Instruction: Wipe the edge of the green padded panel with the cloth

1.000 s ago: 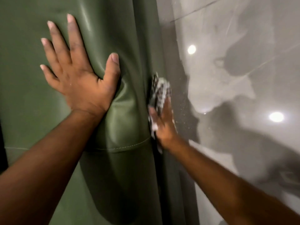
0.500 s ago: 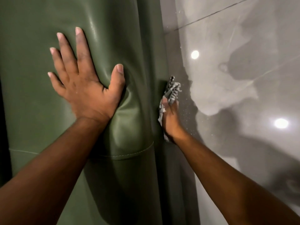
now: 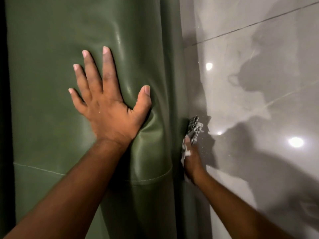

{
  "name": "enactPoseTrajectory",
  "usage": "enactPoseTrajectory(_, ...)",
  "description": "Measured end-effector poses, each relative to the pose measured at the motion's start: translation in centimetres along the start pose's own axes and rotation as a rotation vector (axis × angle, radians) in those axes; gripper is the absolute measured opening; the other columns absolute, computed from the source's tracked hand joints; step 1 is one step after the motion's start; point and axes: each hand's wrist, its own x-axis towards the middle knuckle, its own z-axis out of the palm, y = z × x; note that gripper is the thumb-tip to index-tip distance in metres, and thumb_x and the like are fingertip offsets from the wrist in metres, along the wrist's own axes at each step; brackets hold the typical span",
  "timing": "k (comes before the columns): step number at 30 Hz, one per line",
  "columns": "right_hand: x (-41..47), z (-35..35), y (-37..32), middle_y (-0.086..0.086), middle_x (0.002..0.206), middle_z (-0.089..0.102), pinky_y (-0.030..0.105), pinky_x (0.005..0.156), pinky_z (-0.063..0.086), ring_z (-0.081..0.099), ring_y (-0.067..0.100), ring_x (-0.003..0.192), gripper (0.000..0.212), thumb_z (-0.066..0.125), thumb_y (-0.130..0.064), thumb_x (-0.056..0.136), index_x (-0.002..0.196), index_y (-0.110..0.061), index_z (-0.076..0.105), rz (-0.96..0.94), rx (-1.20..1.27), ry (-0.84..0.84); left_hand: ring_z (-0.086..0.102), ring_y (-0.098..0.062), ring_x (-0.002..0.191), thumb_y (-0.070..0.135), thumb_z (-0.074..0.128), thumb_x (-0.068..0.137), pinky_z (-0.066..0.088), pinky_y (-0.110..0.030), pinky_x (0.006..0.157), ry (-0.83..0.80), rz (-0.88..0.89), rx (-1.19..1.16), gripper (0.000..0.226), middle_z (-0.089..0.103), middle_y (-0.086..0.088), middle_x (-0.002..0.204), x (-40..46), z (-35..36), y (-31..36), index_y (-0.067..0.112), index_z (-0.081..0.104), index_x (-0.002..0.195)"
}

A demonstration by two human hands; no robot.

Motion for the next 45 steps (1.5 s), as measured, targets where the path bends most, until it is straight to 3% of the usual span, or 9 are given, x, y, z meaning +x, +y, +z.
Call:
enactPoseTrajectory(6, 7.3, 3.2, -11.5, 0.006, 0.171, 0.019, 0.04, 0.128, 0.014, 0.017, 0.025, 0.159, 0.074, 0.025, -0.059, 0.101, 0.161, -0.017, 0.016, -0.173, -0.334, -0.026, 0.011, -0.04, 0.158, 0.077, 0.032, 0.084, 0.008, -0.068, 0.121, 0.013, 0.006, -0.005, 0.096, 0.017, -0.015, 0.17, 0.1, -0.1, 0.1, 0.021, 0.02, 0.161)
enactPoseTrajectory(11, 2.7, 5.5, -11.6, -0.003, 0.169, 0.02, 0.051, 0.13, 0.018, 0.02, 0.022, 0.158, 0.083, 0.039, -0.063, 0.088, 0.158, -0.021, 0.024, -0.503, -0.306, -0.014, 0.014, -0.042, 0.157, 0.078, 0.032, 0.085, 0.009, -0.068, 0.12, 0.022, 0.007, 0.003, 0.096, 0.019, -0.017, 0.169, -0.1, -0.1, 0.3, 0.019, 0.022, 0.16)
enactPoseTrajectory(14, -2.6, 2.0, -5.2, -0.016, 0.165, 0.004, 0.059, 0.13, 0.011, 0.004, 0.025, 0.161, 0.064, 0.04, -0.052, 0.096, 0.153, -0.047, 0.011, -0.622, -0.385, -0.158, 0.011, -0.04, 0.158, 0.078, 0.033, 0.084, 0.008, -0.068, 0.121, 0.0, -0.004, 0.004, 0.096, 0.017, -0.015, 0.17, -0.1, -0.3, 0.3, 0.022, 0.02, 0.161)
enactPoseTrajectory(16, -5.2, -0.5, -1.7, -0.026, 0.164, -0.002, 0.061, 0.129, 0.009, 0.0, 0.023, 0.161, 0.059, 0.035, -0.068, 0.095, 0.146, -0.067, 0.004, -0.577, -0.437, -0.209, 0.01, -0.039, 0.158, 0.078, 0.033, 0.082, 0.008, -0.068, 0.122, -0.009, -0.009, -0.008, 0.096, 0.015, -0.013, 0.171, -0.2, -0.3, 0.3, 0.024, 0.019, 0.161)
enactPoseTrajectory(20, -4.7, -0.2, -2.1, -0.051, 0.157, -0.007, 0.06, 0.13, 0.006, -0.004, 0.02, 0.161, 0.062, 0.03, -0.081, 0.088, 0.14, -0.075, -0.003, -0.569, -0.5, -0.205, 0.011, -0.038, 0.158, 0.077, 0.035, 0.081, 0.009, -0.067, 0.122, 0.005, -0.003, 0.002, 0.096, 0.016, -0.013, 0.171, -0.1, 0.0, 0.1, 0.025, 0.02, 0.161)
enactPoseTrajectory(25, 1.3, 3.9, -10.8, 0.003, 0.173, 0.003, 0.057, 0.13, 0.009, 0.001, 0.028, 0.161, 0.091, 0.026, -0.087, 0.081, 0.156, -0.039, 0.004, -0.648, -0.504, -0.155, 0.013, -0.04, 0.157, 0.078, 0.035, 0.081, 0.009, -0.068, 0.121, 0.025, 0.003, 0.011, 0.097, 0.018, -0.015, 0.17, -0.1, 0.4, 0.1, 0.024, 0.02, 0.16)
enactPoseTrajectory(28, 4.7, 6.5, -16.2, 0.009, 0.172, 0.014, 0.054, 0.13, 0.014, 0.009, 0.028, 0.161, 0.081, 0.042, -0.052, 0.094, 0.16, -0.014, 0.014, -0.631, -0.451, -0.075, 0.014, -0.042, 0.157, 0.078, 0.034, 0.081, 0.009, -0.068, 0.121, 0.015, 0.0, 0.003, 0.098, 0.019, -0.017, 0.169, -0.1, 0.4, 0.1, 0.022, 0.021, 0.16)
enactPoseTrajectory(37, 3.2, 6.4, -13.8, 0.006, 0.17, 0.023, 0.051, 0.129, 0.023, 0.024, 0.025, 0.157, 0.067, 0.046, -0.039, 0.101, 0.16, -0.024, 0.019, -0.572, -0.305, -0.069, 0.01, -0.039, 0.158, 0.077, 0.035, 0.083, 0.007, -0.067, 0.122, -0.013, -0.006, -0.005, 0.094, 0.014, -0.013, 0.171, 0.3, 0.1, -0.2, 0.027, 0.018, 0.161)
enactPoseTrajectory(45, -7.9, 1.7, -2.2, -0.001, 0.172, 0.018, 0.046, 0.131, 0.015, 0.019, 0.02, 0.159, 0.069, 0.041, -0.049, 0.099, 0.159, -0.034, 0.013, -0.406, -0.289, -0.09, -0.002, -0.035, 0.159, 0.073, 0.028, 0.094, 0.001, -0.053, 0.128, -0.289, -0.043, -0.097, 0.087, -0.001, -0.014, 0.172, -7.7, -4.0, -0.2, 0.024, 0.005, 0.162)
